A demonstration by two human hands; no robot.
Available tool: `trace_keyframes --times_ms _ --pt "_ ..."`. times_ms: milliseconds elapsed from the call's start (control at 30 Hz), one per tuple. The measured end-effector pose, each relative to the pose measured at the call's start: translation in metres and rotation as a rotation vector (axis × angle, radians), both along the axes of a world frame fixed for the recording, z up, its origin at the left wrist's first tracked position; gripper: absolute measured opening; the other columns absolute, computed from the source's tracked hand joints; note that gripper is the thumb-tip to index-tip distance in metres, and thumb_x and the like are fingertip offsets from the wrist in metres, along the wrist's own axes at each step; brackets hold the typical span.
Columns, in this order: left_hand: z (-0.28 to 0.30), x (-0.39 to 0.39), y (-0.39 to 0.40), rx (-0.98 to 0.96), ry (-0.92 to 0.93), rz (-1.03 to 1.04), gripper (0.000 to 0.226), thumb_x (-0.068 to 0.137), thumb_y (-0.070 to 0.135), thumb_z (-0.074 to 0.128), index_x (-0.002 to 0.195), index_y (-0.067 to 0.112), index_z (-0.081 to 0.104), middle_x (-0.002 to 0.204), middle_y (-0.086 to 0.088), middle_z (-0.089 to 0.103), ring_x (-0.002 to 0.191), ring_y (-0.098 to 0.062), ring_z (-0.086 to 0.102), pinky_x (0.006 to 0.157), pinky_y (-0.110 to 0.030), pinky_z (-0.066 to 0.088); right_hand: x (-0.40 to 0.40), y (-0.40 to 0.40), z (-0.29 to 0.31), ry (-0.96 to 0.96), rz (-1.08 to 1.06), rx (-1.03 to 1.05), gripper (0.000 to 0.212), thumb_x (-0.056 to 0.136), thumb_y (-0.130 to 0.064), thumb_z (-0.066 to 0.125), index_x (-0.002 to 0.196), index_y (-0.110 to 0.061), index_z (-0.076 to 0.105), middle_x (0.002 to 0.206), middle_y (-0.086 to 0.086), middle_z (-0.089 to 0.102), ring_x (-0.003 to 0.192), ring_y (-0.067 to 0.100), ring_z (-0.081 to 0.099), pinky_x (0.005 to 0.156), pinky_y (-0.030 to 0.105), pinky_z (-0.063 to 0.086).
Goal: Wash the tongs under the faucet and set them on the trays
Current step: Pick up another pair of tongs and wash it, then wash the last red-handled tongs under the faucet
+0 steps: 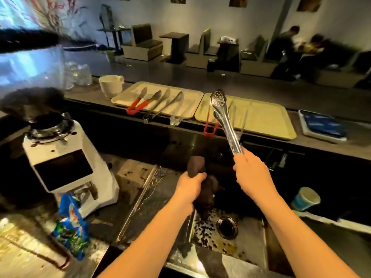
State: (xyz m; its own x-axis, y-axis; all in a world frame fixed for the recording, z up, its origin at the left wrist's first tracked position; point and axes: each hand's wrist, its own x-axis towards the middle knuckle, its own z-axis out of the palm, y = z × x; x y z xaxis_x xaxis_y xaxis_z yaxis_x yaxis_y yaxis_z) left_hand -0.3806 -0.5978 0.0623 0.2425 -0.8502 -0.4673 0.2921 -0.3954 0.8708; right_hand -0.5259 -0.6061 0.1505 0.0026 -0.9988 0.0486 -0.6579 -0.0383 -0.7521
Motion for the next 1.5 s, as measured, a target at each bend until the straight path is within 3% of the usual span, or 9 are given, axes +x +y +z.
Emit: trace_keyframes --times_ms 100,333,500,633,700,800,1033,1233,1500 --pt "-0.001 -0.03 -0.017 0.017 0.006 -0.065 0.013 0.088 0.016 0.07 0.099 0.011 0.066 0.108 -0.025 0.072 0.098 -0.041 0.071 0.089 -0.056 0.057 -0.033 -0.023 0.001 0.143 -0.062 -0.003 0.061 0.098 -0.037 0.03 0.153 -0.011 0.025 0.122 0.017 0.055 0.088 0.028 0.051 0.072 0.037 0.037" --pt "-0.002 -0.083 -0.046 0.049 0.052 -0.151 0.019 0.089 0.015 0.068 0.106 0.007 0.065 0.101 -0.02 0.073 0.088 -0.035 0.073 0.081 -0.046 0.059 -0.074 -0.084 -0.004 0.252 -0.201 0.143 0.058 0.103 -0.032 0.038 0.147 0.003 0.022 0.139 0.03 0.037 0.106 0.04 0.053 0.078 0.037 0.039" --pt "0.0 -0.094 -0.061 0.066 0.047 -0.177 0.024 0.091 0.019 0.067 0.113 0.009 0.064 0.107 -0.02 0.074 0.09 -0.034 0.074 0.075 -0.04 0.061 -0.078 -0.113 -0.011 0.186 -0.269 0.215 0.058 0.101 -0.031 0.044 0.146 -0.001 0.024 0.142 0.029 0.033 0.083 0.031 0.051 0.065 0.033 0.035" --pt "0.004 -0.094 -0.073 0.073 0.052 -0.177 0.025 0.092 0.02 0.066 0.115 0.01 0.064 0.11 -0.02 0.073 0.098 -0.036 0.072 0.082 -0.045 0.06 -0.072 -0.139 -0.009 0.116 -0.302 0.314 0.076 0.099 -0.031 0.045 0.154 -0.001 0.001 0.151 0.029 0.016 0.07 0.027 0.047 0.051 0.032 0.032" --pt "0.006 -0.093 -0.078 0.071 0.054 -0.179 0.025 0.092 0.021 0.066 0.114 0.011 0.064 0.109 -0.018 0.074 0.096 -0.034 0.073 0.082 -0.044 0.061 -0.071 -0.148 -0.013 0.074 -0.287 0.306 0.073 0.098 -0.028 0.047 0.152 0.002 0.007 0.149 0.03 0.019 0.085 0.037 0.058 0.068 0.04 0.051" --pt "0.006 -0.091 -0.085 0.06 0.062 -0.177 0.023 0.092 0.021 0.065 0.112 0.011 0.066 0.108 -0.018 0.074 0.091 -0.03 0.074 0.071 -0.036 0.062 -0.074 -0.161 -0.02 0.001 -0.249 0.207 0.061 0.094 -0.02 0.052 0.144 0.003 0.026 0.142 0.03 0.033 0.115 0.041 0.054 0.093 0.053 0.05" --pt "0.007 -0.085 -0.096 0.039 0.083 -0.164 0.018 0.092 0.019 0.065 0.108 0.011 0.067 0.105 -0.017 0.074 0.094 -0.033 0.073 0.073 -0.038 0.061 -0.078 -0.166 -0.012 0.318 -0.325 0.152 0.077 0.092 -0.057 0.046 0.147 -0.007 0.027 0.139 0.021 0.034 0.11 0.042 0.056 0.076 0.04 0.044" --pt "0.004 -0.068 -0.09 0.032 0.128 -0.116 0.012 0.094 0.015 0.063 0.102 0.008 0.067 0.089 -0.012 0.076 0.069 -0.023 0.075 0.053 -0.029 0.057 -0.074 -0.132 -0.01 0.135 -0.252 -0.184 0.015 0.095 -0.035 0.05 0.092 -0.02 0.053 0.088 0.001 0.062 0.076 0.021 0.058 0.058 0.034 0.04" --pt "-0.019 0.003 -0.032 0.098 0.153 0.088 0.01 0.089 0.013 0.067 0.099 0.01 0.068 0.082 -0.014 0.079 0.07 -0.03 0.076 0.062 -0.04 0.062 0.001 -0.066 -0.034 0.042 0.15 -0.059 0.019 0.091 -0.036 0.056 0.072 -0.029 0.056 0.064 -0.008 0.062 0.063 0.002 0.057 0.05 0.024 0.035"
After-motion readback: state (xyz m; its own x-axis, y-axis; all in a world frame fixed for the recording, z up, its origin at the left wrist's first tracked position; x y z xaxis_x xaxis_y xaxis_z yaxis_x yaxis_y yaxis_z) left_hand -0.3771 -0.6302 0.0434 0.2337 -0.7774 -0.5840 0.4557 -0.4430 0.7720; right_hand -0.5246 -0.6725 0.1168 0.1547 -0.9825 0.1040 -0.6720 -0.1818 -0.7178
